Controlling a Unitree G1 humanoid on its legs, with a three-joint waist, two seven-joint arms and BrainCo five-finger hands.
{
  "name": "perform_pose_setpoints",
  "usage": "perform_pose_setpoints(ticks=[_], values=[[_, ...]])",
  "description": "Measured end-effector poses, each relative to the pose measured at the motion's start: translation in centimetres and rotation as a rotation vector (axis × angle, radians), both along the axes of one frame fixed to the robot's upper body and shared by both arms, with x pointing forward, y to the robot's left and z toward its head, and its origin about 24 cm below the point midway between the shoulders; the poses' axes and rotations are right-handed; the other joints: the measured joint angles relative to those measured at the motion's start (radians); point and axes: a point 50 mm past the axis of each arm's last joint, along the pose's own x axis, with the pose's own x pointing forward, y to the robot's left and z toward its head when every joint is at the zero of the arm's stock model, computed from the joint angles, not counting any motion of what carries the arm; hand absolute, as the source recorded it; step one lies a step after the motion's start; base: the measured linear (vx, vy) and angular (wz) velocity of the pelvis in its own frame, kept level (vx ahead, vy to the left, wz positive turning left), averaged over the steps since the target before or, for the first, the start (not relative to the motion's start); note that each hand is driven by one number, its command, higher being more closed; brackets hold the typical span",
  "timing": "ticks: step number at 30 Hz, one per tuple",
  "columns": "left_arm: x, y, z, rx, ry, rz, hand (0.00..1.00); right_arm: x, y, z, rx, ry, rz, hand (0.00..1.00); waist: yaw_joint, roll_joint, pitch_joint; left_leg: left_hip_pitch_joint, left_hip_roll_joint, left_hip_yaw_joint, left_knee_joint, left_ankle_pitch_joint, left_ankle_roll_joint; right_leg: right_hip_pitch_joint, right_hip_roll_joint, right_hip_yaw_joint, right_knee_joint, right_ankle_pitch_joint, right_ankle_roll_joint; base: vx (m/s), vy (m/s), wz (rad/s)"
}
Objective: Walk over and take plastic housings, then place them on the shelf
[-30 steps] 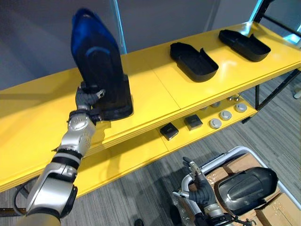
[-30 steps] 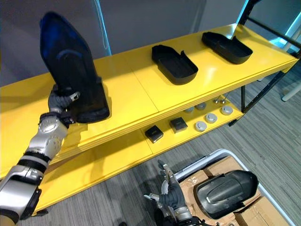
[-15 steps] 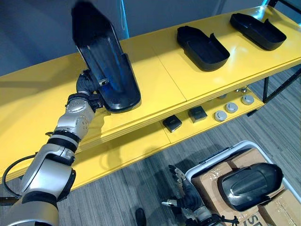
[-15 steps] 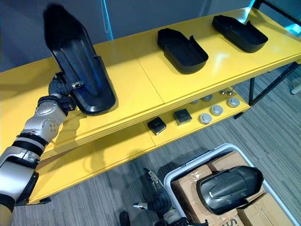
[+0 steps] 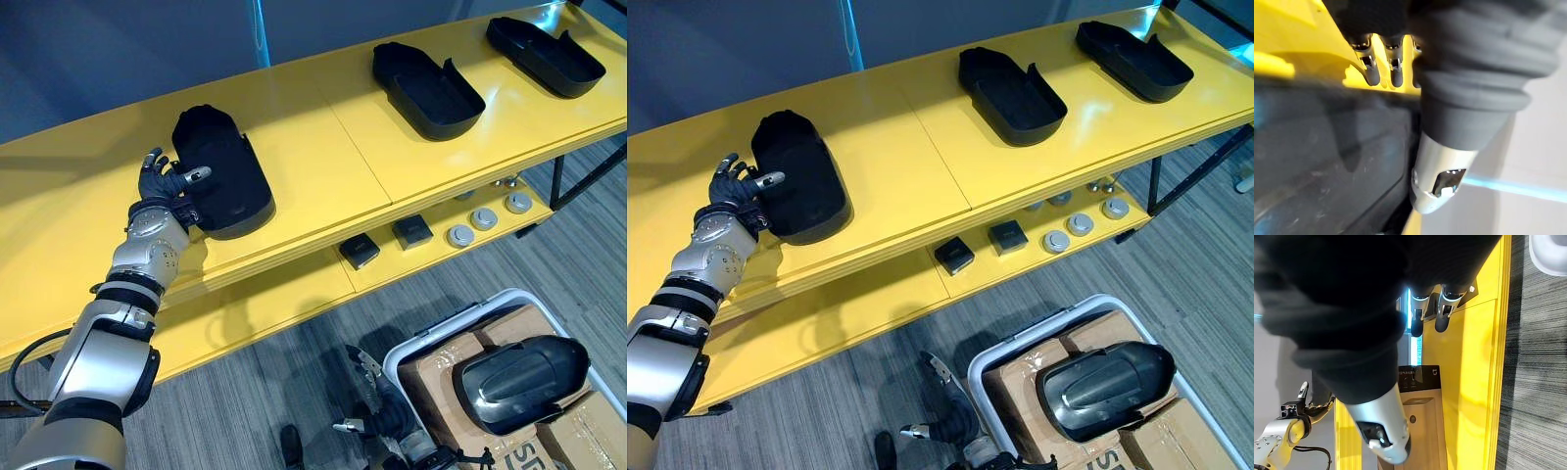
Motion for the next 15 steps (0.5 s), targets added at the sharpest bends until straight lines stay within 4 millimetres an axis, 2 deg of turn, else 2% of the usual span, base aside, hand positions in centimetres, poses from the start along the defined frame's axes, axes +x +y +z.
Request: perform_pose_setpoints(ticks=[7, 12, 15], values=[[0.1, -0.7, 0.3, -0.042, -0.027, -0.004, 0.00, 0.0, 0.0, 0.0, -0.002, -0.004, -0.010, 0.00, 0.001, -0.001, 0.000, 0.002, 0.000, -0.001, 0.000, 0.000, 0.000, 0.003, 0.000, -0.001, -0.002, 0.001, 0.000, 0.02, 0.044, 0.00], [-0.3, -3.4, 2.7, 0.017, -0.161, -0.043, 0.00, 0.1, -0.1, 0.0, -0.041, -0.026, -0.035, 0.00, 0.004, -0.006, 0.003, 0.023, 0.001, -0.002, 0.000, 0.001, 0.000, 0.033, -0.001, -0.010, -0.016, 0.008, -0.001, 0.01, 0.017, 0.01], [-0.7, -3.7, 3.6, 0.096, -0.217, 0.017, 0.00, 0.2, -0.1, 0.2, -0.053, -0.046, -0.042, 0.00, 0.003, -0.007, 0.002, 0.032, 0.003, -0.002, 0.000, 0.001, 0.000, 0.043, 0.000, -0.012, -0.019, 0.008, -0.001, 0.02, 0.033, 0.00]])
